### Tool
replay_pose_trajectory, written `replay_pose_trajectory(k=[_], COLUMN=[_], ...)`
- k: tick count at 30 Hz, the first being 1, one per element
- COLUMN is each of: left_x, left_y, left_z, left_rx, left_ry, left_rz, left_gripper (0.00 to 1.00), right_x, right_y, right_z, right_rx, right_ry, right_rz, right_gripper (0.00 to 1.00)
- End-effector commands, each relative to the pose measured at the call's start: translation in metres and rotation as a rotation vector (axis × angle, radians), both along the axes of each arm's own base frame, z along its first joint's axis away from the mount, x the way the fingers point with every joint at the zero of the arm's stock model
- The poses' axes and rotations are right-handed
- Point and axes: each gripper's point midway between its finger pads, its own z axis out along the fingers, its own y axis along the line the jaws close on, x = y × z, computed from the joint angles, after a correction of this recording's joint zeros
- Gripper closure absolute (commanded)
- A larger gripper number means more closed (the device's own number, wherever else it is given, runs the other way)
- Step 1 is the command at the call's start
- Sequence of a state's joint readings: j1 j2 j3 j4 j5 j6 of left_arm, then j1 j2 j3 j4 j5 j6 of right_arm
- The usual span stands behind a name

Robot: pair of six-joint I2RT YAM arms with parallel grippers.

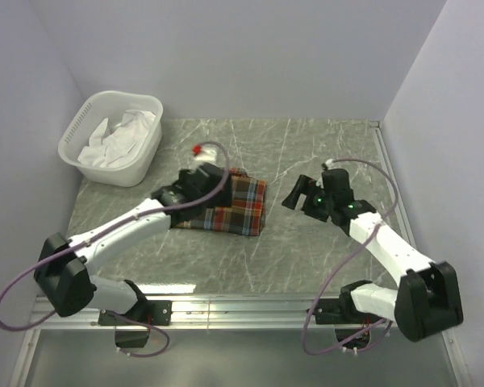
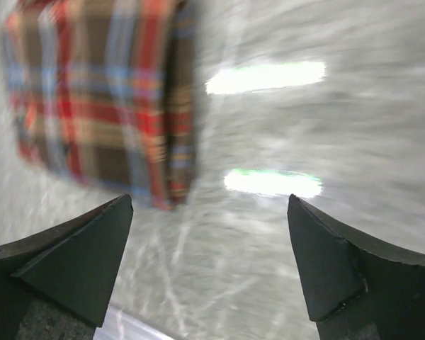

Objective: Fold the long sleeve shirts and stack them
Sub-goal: Fold the shirt

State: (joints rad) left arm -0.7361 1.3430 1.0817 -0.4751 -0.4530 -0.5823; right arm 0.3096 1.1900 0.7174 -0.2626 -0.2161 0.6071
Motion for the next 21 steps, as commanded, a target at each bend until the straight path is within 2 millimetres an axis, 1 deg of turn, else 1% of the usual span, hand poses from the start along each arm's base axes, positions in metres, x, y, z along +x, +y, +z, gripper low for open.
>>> replay_pose_trajectory(k=[1,2,3,4,5,6,7,8,9,10,11,12,14,15,17,18,20,21], left_x=[-0.023,-0.023,-0.026,-0.036,-0.037,-0.038,-0.047,-0.046,-0.048,-0.055,-0.053,-0.053,-0.053,-0.052,-0.050,-0.048,-0.045,-0.044], left_y=[-0.041,-0.052,-0.062,-0.080,-0.093,-0.104,-0.119,-0.126,-0.132,-0.141,-0.147,-0.147,-0.153,-0.152,-0.152,-0.150,-0.148,-0.146], left_z=[-0.018,-0.014,-0.031,-0.036,-0.033,-0.047,-0.051,-0.048,-0.063,-0.068,-0.067,-0.082,-0.089,-0.098,-0.105,-0.114,-0.119,-0.127], left_rx=[0.116,0.127,0.181,0.203,0.210,0.257,0.282,0.322,0.380,0.412,0.434,0.500,0.532,0.572,0.604,0.637,0.671,0.698], left_ry=[0.002,-0.017,0.008,0.004,-0.010,-0.005,-0.017,-0.048,-0.044,-0.053,-0.065,-0.061,-0.068,-0.065,-0.064,-0.058,-0.065,-0.058], left_rz=[-0.127,-0.133,-0.166,-0.214,-0.234,-0.267,-0.315,-0.332,-0.353,-0.384,-0.391,-0.403,-0.416,-0.430,-0.428,-0.428,-0.414,-0.417], left_gripper=[0.02,0.03,0.01,0.01,0.01,0.01,0.01,0.01,0.01,0.01,0.01,0.01,0.01,0.03,0.05,0.09,0.11,0.14], right_x=[-0.004,-0.005,-0.007,-0.006,-0.007,-0.009,-0.010,-0.010,-0.012,-0.013,-0.014,-0.015,-0.016,-0.017,-0.017,-0.017,-0.017,-0.016], right_y=[-0.047,-0.054,-0.061,-0.072,-0.076,-0.079,-0.083,-0.083,-0.084,-0.084,-0.085,-0.085,-0.085,-0.085,-0.086,-0.084,-0.084,-0.083], right_z=[0.009,0.013,0.014,0.020,0.021,0.025,0.025,0.026,0.026,0.026,0.025,0.024,0.023,0.022,0.021,0.022,0.022,0.022], right_rx=[-0.116,-0.128,-0.135,-0.147,-0.146,-0.135,-0.129,-0.121,-0.116,-0.112,-0.110,-0.106,-0.102,-0.101,-0.096,-0.087,-0.080,-0.073], right_ry=[-0.029,-0.039,-0.034,-0.058,-0.060,-0.068,-0.070,-0.072,-0.075,-0.075,-0.073,-0.071,-0.073,-0.073,-0.071,-0.080,-0.083,-0.089], right_rz=[-0.128,-0.157,-0.190,-0.237,-0.256,-0.276,-0.294,-0.300,-0.307,-0.308,-0.309,-0.311,-0.309,-0.310,-0.313,-0.309,-0.308,-0.303], right_gripper=[0.02,0.02,0.02,0.01,0.01,0.01,0.01,0.01,0.01,0.01,0.01,0.00,0.00,0.00,0.00,0.00,0.00,0.00])
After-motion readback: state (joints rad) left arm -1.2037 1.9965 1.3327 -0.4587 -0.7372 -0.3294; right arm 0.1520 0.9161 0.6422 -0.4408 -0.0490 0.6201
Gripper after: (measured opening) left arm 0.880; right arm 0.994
